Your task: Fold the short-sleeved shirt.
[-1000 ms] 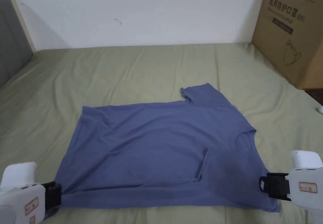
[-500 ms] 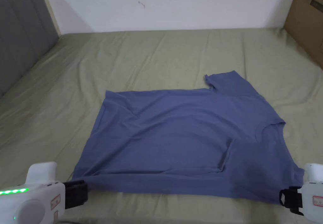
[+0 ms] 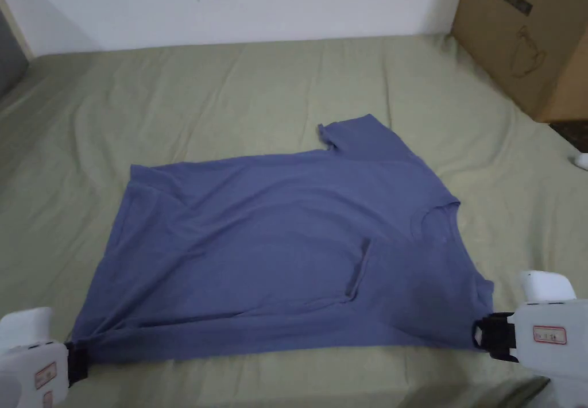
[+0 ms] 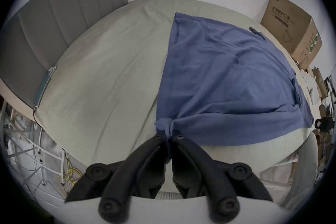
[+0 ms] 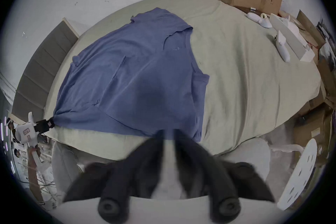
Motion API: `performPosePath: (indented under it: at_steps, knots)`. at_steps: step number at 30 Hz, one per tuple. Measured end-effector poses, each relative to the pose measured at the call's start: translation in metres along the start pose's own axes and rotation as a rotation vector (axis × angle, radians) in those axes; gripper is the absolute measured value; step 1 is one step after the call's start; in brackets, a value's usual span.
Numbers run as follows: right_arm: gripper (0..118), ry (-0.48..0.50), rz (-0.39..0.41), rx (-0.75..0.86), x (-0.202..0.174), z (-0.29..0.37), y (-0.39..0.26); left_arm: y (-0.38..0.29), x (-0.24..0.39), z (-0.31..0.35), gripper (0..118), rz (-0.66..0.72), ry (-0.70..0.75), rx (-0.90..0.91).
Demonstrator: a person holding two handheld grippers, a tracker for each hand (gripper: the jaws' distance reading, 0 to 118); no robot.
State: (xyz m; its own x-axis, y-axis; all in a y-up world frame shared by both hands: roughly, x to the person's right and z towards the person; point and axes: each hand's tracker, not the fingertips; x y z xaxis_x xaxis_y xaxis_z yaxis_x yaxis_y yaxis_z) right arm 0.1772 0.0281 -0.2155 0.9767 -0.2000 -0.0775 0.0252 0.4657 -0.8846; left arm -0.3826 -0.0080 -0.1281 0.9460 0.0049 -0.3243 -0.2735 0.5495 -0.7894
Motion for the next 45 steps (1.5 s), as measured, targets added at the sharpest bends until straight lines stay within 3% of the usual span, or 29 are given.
performPosePath:
  at_steps: [1,2,5,6,7,8,10,11,17,23,30,31,32,33,34,35,36,39,40,41,42,43,44,45]
  knots:
    - [58,-0.005,0.011,-0.006,0.000,-0.004,0.002,0.000,0.003,0.000,4,-0.001,0.006,-0.002]
    - [74,-0.031,0.014,-0.016,0.000,-0.010,0.004,-0.002,0.005,0.004,4,-0.004,0.010,-0.003]
    - [73,-0.084,-0.006,-0.093,0.010,-0.034,0.007,0.000,0.012,0.006,4,-0.008,0.018,-0.005]
    - [58,-0.069,-0.018,-0.121,0.014,-0.043,0.006,-0.001,0.010,0.007,4,-0.006,0.019,-0.005]
    - [23,-0.047,-0.018,-0.131,0.017,-0.048,0.003,-0.001,0.010,0.006,4,-0.002,0.018,-0.007]
    - [8,-0.020,-0.007,-0.143,0.016,-0.050,0.002,0.000,0.012,0.007,4,0.002,0.016,-0.011]
    - [8,-0.039,0.005,-0.108,0.010,-0.040,0.003,-0.001,0.010,0.008,4,0.012,0.011,-0.013]
    - [8,-0.028,0.051,-0.098,0.007,-0.035,0.005,0.000,0.011,0.011,4,0.013,0.013,-0.014]
    - [8,-0.003,0.027,-0.029,0.002,-0.004,0.027,0.017,0.017,0.032,4,0.001,0.018,0.000]
    - [8,-0.004,0.087,0.033,-0.011,0.003,0.094,0.083,0.016,0.042,4,-0.036,0.010,0.078]
    - [8,-0.020,0.078,-0.047,-0.017,-0.074,0.172,0.149,0.035,-0.031,5,-0.128,0.050,0.004]
    - [9,-0.023,0.057,-0.059,-0.015,-0.084,0.175,0.151,0.034,-0.040,12,-0.117,0.044,0.004]
    - [15,-0.033,0.044,-0.079,-0.016,-0.091,0.176,0.152,0.034,-0.047,32,-0.096,0.037,-0.024]
    - [38,-0.051,0.049,-0.098,-0.018,-0.096,0.177,0.152,0.033,-0.052,71,-0.064,0.057,-0.050]
    - [65,-0.085,0.076,-0.096,-0.021,-0.095,0.175,0.149,0.030,-0.054,89,-0.044,0.059,-0.060]
    - [88,-0.112,0.111,-0.081,-0.023,-0.092,0.173,0.146,0.027,-0.051,92,-0.028,0.045,-0.043]
    - [99,-0.122,0.142,-0.075,-0.025,-0.088,0.171,0.144,0.026,-0.046,91,-0.015,0.032,-0.027]
    - [98,-0.088,0.163,-0.045,-0.026,-0.067,0.163,0.134,0.019,-0.032,89,0.002,0.034,-0.021]
    - [95,-0.067,0.157,-0.042,-0.025,-0.060,0.160,0.130,0.017,-0.025,83,0.007,0.018,-0.017]
    - [83,-0.045,0.149,-0.034,-0.025,-0.054,0.155,0.127,0.016,-0.018,65,0.007,0.026,0.016]
    - [46,-0.020,0.141,-0.022,-0.025,-0.047,0.149,0.120,0.013,-0.010,21,0.025,0.011,0.032]
    - [11,-0.001,0.135,0.000,-0.023,-0.042,0.144,0.112,0.013,-0.005,0,0.023,0.005,0.034]
    - [11,0.004,0.123,0.013,-0.022,-0.039,0.137,0.105,0.014,-0.002,0,0.014,0.003,0.035]
    - [2,-0.001,0.114,0.013,-0.021,-0.039,0.128,0.093,0.017,0.001,0,0.000,0.000,0.030]
